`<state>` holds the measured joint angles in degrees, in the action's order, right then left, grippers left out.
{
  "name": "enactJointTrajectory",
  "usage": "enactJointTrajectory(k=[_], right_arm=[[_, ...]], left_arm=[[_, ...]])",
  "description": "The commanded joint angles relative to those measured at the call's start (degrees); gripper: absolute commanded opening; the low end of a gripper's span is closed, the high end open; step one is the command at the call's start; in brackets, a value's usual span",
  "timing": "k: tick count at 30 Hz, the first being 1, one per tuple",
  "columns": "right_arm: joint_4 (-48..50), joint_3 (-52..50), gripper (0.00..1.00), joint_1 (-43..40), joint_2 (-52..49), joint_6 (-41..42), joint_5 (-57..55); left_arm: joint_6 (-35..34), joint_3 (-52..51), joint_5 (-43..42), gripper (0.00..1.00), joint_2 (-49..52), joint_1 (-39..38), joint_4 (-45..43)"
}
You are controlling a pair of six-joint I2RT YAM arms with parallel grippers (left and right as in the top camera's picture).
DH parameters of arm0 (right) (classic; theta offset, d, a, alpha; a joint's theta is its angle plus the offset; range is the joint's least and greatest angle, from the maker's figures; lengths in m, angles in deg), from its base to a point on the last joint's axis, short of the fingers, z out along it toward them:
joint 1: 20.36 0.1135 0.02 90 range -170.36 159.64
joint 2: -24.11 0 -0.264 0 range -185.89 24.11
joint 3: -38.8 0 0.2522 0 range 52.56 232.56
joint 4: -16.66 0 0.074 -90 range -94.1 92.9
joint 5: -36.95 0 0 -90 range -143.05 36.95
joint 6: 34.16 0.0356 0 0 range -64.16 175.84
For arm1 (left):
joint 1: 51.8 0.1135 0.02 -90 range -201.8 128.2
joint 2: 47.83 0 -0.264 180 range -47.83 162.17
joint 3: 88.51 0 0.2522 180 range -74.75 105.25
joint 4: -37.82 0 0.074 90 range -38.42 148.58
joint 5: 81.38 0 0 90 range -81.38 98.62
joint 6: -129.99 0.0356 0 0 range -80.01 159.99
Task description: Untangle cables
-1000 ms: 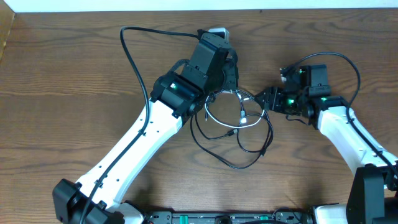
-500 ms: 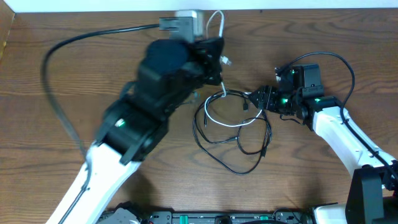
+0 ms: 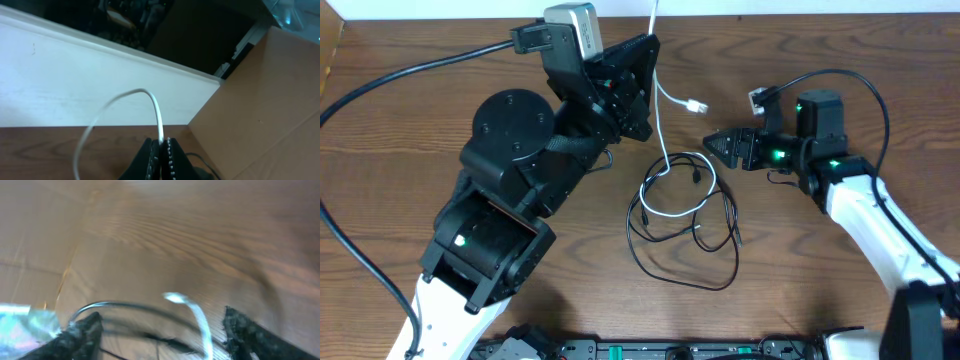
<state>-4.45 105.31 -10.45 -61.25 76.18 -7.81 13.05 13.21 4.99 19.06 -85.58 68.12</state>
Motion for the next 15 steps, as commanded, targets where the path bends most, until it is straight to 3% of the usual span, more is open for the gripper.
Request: enactJointTrajectory(k=[1,9,15], right_arm=[[-0.37,0.35,0.76,0.31,2.64,-2.58,4.22],[-15.28,0.33,0.75,2.27,1.29,-1.77,-7.39],[-19.21,0.33,0.71,6.84,-1.55,8.46,-17.49]], left_arm=[[0.74,1.81,-0.46,0.07,-0.76,0.28,-0.35],[0.74,1.81,-0.46,0.07,-0.31,0.28,-0.11],[0.74,1.81,-0.46,0.07,-0.28,0.28,0.07]])
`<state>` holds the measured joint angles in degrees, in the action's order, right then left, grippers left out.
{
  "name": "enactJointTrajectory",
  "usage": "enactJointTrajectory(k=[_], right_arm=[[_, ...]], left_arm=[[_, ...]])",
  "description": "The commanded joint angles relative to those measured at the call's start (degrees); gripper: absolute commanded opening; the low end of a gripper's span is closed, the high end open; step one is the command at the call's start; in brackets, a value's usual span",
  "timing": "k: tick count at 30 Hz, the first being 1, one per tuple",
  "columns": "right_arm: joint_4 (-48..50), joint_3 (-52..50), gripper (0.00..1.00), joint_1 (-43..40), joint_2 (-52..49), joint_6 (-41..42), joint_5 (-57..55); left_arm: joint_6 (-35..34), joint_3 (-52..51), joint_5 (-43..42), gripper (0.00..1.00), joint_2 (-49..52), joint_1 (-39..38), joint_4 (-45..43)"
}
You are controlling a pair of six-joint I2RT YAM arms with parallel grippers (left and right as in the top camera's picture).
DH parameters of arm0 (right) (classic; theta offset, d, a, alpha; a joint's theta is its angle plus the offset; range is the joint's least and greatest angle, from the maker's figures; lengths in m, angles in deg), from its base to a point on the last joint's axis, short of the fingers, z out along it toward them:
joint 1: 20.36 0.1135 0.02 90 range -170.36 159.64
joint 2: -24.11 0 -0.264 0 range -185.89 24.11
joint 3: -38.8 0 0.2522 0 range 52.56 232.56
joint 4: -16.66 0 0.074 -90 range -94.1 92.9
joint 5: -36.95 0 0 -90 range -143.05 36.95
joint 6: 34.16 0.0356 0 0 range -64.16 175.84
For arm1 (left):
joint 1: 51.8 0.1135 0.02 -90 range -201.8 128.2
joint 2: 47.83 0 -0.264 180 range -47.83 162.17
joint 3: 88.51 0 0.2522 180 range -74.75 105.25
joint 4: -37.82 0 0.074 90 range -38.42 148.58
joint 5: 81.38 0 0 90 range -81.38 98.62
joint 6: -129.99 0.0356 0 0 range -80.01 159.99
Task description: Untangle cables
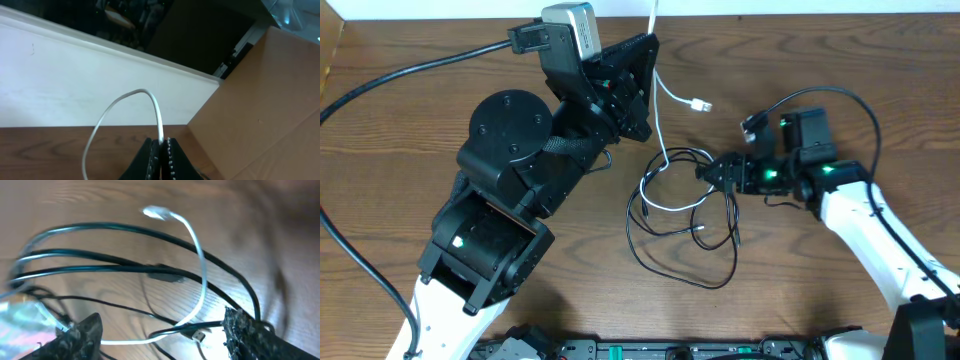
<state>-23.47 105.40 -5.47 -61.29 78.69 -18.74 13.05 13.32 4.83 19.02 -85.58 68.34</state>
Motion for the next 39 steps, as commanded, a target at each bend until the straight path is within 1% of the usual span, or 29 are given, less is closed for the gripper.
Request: enactJointTrajectory(k=[1,3,5,7,8,10,12,15,17,21,22,23,27,29,30,32,36,39], right_arm=[[-0.09,0.24,0.67,2.86,-2.34,8.48,-7.91],[-0.11,0.24,0.59,4.55,-3.63,11.98,-10.34],[-0.02,0.24,0.55,6.43,-5.18,14.4,-12.87],[0.5,0.24,0.42,7.72,-6.67,16.24,-15.13],[0.98,0.24,0.33,8.0,-7.19,16.37,-15.85],[2.01,0.24,0.19,7.91,-7.5,16.33,-17.55],[3.04,0.35,0.11,7.15,-7.39,16.28,-18.38],[4.15,1.01,0.02,4.9,-7.17,15.21,-18.49],[4.15,1.81,0.01,3.08,-7.1,13.92,-16.98],[4.74,3.61,0.01,0.0,-7.08,7.98,-7.23],[4.72,3.82,0.04,-0.26,-7.08,7.15,-5.88],[4.74,3.96,0.09,-0.31,-7.08,6.78,-4.55],[4.52,4.0,0.23,0.09,-7.08,6.58,-0.48],[4.33,3.98,0.37,0.57,-7.08,5.92,1.09],[4.17,3.96,0.41,0.94,-7.08,5.55,1.46],[3.13,3.93,0.41,1.75,-7.1,5.57,0.74],[2.32,3.48,0.36,3.15,-7.34,6.54,-1.42],[2.58,3.04,0.35,4.13,-7.69,8.0,-3.58]], left_arm=[[0.74,1.7,-0.31,0.07,-0.24,0.28,-0.11],[0.74,1.7,-0.31,0.07,-0.24,0.28,0.13],[0.74,1.7,-0.31,0.07,-0.24,0.28,0.66],[0.76,1.7,-0.28,0.07,-0.24,0.28,1.16],[0.76,1.7,-0.28,0.07,-0.24,0.28,1.36],[0.79,1.7,-0.26,0.07,-0.24,0.31,1.42],[0.79,1.7,-0.26,0.07,-0.24,0.31,1.4],[0.79,1.7,-0.26,0.08,-0.24,0.31,1.4],[0.79,1.7,-0.26,0.08,-0.24,0.28,1.4],[0.81,1.7,-0.26,0.07,-0.2,0.31,1.42],[0.79,1.7,-0.26,0.08,-0.13,0.28,1.42],[0.79,1.7,-0.26,0.08,0.0,0.28,1.42],[0.76,1.7,-0.28,0.07,0.79,0.28,1.68],[0.74,1.7,-0.31,0.07,1.33,0.28,1.79],[0.74,1.7,-0.31,0.08,1.62,0.28,1.79],[0.72,1.7,-0.31,0.07,2.12,0.28,1.77],[0.7,1.7,-0.33,0.07,2.78,0.28,1.79],[0.07,1.7,-0.33,0.07,2.86,0.28,1.77]])
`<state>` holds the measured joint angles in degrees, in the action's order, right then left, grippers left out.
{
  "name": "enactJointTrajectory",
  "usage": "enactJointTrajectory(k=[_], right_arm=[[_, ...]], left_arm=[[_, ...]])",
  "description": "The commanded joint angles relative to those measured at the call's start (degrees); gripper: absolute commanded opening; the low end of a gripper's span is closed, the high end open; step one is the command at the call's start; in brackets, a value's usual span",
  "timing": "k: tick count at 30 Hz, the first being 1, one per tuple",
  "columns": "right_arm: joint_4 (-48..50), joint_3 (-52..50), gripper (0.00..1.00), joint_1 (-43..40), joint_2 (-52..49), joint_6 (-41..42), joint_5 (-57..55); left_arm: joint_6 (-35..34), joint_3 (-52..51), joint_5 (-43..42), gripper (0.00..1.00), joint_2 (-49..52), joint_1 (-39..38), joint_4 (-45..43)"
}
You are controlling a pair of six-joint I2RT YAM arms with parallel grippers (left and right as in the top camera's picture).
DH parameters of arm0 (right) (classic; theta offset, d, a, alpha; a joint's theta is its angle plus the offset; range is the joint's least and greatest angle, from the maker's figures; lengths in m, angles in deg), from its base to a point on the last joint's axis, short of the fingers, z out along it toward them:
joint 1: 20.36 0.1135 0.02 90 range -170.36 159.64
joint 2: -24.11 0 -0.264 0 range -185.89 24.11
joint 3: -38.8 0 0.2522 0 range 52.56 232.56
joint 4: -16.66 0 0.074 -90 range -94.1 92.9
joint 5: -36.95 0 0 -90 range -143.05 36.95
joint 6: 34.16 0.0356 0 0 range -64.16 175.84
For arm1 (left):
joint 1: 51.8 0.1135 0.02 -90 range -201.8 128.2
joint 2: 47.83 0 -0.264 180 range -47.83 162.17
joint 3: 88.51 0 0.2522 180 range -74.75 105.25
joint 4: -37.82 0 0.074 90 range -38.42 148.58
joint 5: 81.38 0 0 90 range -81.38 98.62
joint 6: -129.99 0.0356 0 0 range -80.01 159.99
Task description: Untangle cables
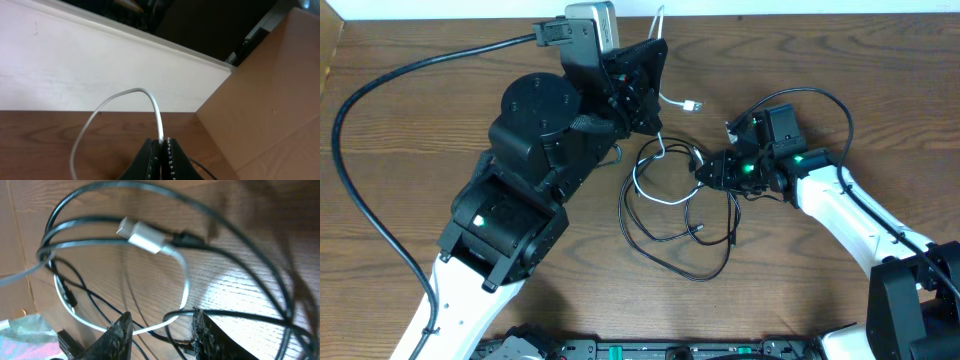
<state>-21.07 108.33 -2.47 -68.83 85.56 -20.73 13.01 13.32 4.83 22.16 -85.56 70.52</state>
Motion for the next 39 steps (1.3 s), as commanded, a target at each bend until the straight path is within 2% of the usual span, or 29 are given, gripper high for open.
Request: enactJointTrajectory(k=[1,10,16,19,20,27,33,39], right_arm=[[0.48,-0.02,0.35,1.49,-0.35,1.6,-2.1],[7.58,-0.04,0.33,5.4,-5.68,4.2,-9.9],[10.93,-0.04,0.32,5.29,-10.27,5.86,-9.68],[11.19,0.04,0.36,4.72,-9.73,3.58,-7.98],[11.56,0.13,0.4,4.22,-8.98,1.86,-5.88],[14.71,0.46,0.48,1.05,3.98,-5.38,4.02],[21.05,0.46,0.68,-0.24,17.44,-9.49,8.44],[27.5,0.46,0.72,-0.17,20.57,-9.46,14.86]], left_arm=[[0.11,1.7,-0.33,0.07,-0.28,0.26,-0.5],[-1.4,1.7,-1.66,0.07,-0.72,0.26,-3.54],[-1.4,1.75,-2.23,0.07,-2.54,0.26,-10.75],[-1.4,1.75,-2.21,0.07,-3.23,0.26,-13.79],[-1.4,1.75,-2.21,0.07,-3.39,0.26,-14.8],[-4.0,1.75,-1.49,0.07,-2.56,0.26,-21.81],[-9.01,1.75,-1.36,0.07,-0.85,0.26,-31.47],[-12.39,1.75,-3.37,0.08,-0.66,0.26,-32.63]])
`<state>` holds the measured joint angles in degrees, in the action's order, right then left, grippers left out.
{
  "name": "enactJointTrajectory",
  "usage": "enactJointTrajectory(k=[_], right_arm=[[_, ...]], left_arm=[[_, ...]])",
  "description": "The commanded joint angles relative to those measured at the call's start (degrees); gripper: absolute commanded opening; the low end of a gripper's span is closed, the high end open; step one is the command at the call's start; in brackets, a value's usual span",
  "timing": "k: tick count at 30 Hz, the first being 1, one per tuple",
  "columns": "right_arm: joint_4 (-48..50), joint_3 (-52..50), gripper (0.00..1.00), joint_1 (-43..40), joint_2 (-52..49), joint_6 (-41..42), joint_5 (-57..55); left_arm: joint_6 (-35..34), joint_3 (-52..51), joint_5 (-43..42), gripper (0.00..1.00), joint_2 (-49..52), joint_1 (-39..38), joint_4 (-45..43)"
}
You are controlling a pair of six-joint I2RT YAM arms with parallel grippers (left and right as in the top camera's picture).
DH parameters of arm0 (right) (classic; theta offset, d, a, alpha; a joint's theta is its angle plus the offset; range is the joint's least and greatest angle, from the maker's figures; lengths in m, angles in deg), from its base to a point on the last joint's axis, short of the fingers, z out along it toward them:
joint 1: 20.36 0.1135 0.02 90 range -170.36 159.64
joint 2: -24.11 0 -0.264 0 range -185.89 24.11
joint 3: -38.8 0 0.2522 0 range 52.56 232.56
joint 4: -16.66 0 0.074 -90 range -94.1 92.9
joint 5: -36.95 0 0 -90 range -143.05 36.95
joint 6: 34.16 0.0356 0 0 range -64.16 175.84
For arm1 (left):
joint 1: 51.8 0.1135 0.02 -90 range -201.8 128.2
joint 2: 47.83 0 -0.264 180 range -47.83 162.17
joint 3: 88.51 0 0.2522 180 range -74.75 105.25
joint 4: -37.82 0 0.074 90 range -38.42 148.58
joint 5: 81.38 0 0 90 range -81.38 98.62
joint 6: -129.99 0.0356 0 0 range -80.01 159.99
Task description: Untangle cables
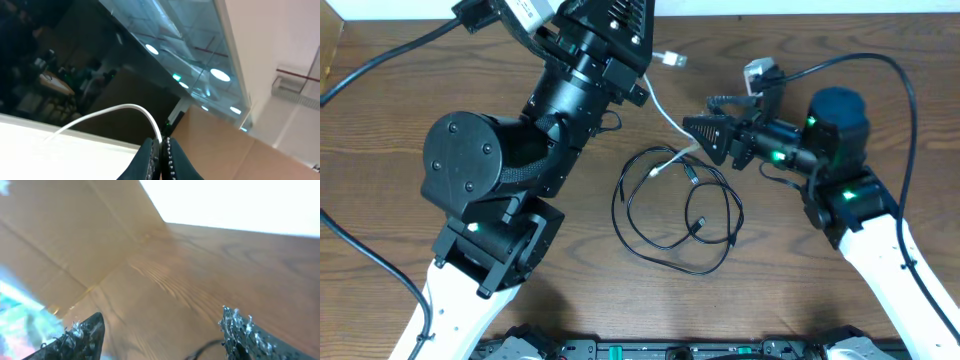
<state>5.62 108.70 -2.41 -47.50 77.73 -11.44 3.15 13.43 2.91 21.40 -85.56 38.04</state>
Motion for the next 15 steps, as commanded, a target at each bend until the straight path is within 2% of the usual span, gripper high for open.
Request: enactJointTrajectory(k=[1,15], right_arm=[[1.25,0.09,0.72,-0.24,-1.03,-1.66,6.03],[11.87,0.09,0.72,1.27,-6.19,-2.69,16.11]], left_arm=[[-2.71,1.64,-1.81,0.08,0.11,0.26,0.46],[-4.42,1.64,-3.5,0.07,0.63,0.26,7.3]])
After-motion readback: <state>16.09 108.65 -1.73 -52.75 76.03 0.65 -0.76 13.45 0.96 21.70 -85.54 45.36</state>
